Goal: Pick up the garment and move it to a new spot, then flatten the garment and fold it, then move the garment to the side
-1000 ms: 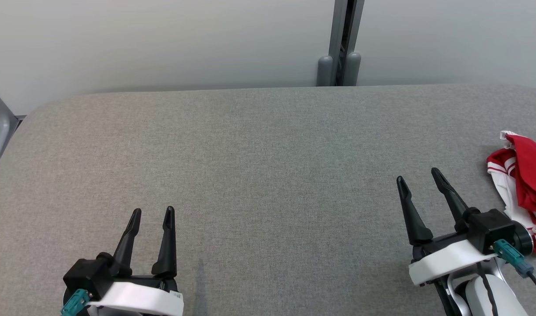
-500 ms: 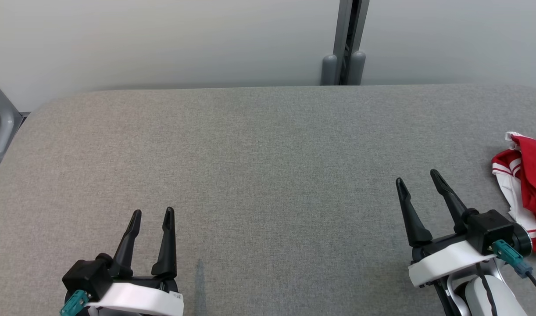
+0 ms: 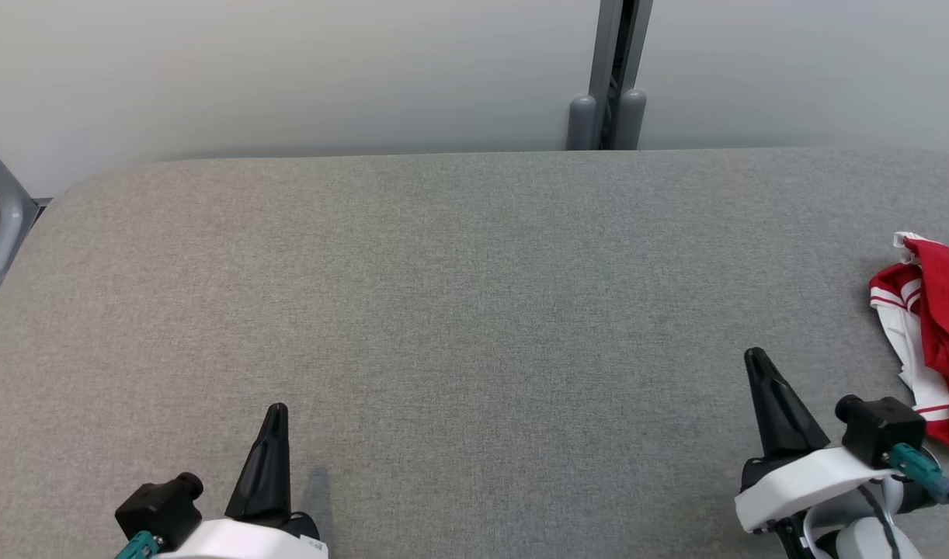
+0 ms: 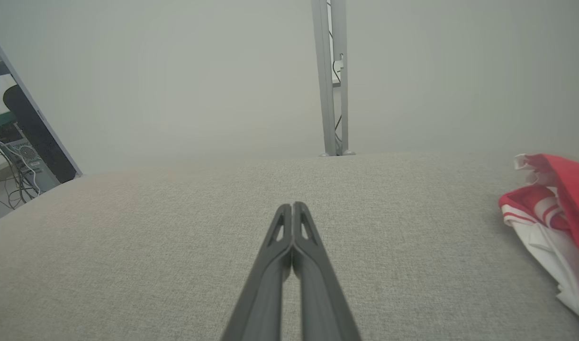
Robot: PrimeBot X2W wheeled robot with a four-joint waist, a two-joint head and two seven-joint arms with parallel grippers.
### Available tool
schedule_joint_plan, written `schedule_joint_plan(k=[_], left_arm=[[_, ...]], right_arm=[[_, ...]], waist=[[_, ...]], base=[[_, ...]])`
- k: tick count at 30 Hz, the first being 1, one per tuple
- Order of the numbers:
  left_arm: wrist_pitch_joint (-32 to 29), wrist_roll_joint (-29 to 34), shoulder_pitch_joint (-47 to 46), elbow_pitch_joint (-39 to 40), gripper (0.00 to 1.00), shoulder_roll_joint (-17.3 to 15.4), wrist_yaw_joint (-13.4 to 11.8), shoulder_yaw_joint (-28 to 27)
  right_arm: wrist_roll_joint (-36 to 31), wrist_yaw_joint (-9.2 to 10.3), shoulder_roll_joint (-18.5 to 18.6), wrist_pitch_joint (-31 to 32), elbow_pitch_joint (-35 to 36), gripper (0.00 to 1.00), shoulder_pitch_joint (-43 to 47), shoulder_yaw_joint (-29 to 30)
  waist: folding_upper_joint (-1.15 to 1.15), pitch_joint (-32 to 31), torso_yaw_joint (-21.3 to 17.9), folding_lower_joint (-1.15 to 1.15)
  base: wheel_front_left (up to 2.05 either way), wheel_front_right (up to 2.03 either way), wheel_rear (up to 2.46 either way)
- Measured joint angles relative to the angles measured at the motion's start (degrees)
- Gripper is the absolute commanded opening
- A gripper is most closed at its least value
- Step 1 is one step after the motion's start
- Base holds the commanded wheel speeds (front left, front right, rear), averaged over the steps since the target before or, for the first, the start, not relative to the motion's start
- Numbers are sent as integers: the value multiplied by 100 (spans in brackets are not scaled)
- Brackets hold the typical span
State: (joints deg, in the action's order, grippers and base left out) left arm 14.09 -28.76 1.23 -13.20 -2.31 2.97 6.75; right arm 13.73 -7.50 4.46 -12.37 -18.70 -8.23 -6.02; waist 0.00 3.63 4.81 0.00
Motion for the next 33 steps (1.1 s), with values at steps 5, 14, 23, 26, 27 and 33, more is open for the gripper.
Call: schedule_joint_plan(k=[5, 14, 23, 26, 27, 33], left_arm=[[-101, -457, -87, -62, 0, -2, 24, 8], [-233, -1240, -293, -190, 0, -3, 76, 36], [-356, -1938, -453, -303, 0, -5, 110, 59], [-401, -2161, -520, -337, 0, -7, 151, 65], [-408, -2227, -538, -347, 0, -7, 152, 68], [-498, -2638, -645, -409, 0, -9, 159, 77]], right_arm=[[537, 0, -10, 186, 32, 0, 1, 197], [1439, 0, -31, 503, 100, 0, 14, 514], [2242, 0, -45, 784, 140, 0, 58, 794], [2502, 0, -54, 872, 156, 0, 58, 893], [2583, 0, -55, 892, 158, 0, 59, 922], [3054, 0, -65, 1071, 186, 0, 64, 1093]], waist=[[0, -15, -20, 0], [0, -42, -57, 0], [0, -69, -93, 0], [0, -78, -105, 0], [0, -81, -109, 0], [0, -99, -133, 0]], base=[[0, 0, 0], [0, 0, 0], [0, 0, 0], [0, 0, 0], [0, 0, 0], [0, 0, 0]])
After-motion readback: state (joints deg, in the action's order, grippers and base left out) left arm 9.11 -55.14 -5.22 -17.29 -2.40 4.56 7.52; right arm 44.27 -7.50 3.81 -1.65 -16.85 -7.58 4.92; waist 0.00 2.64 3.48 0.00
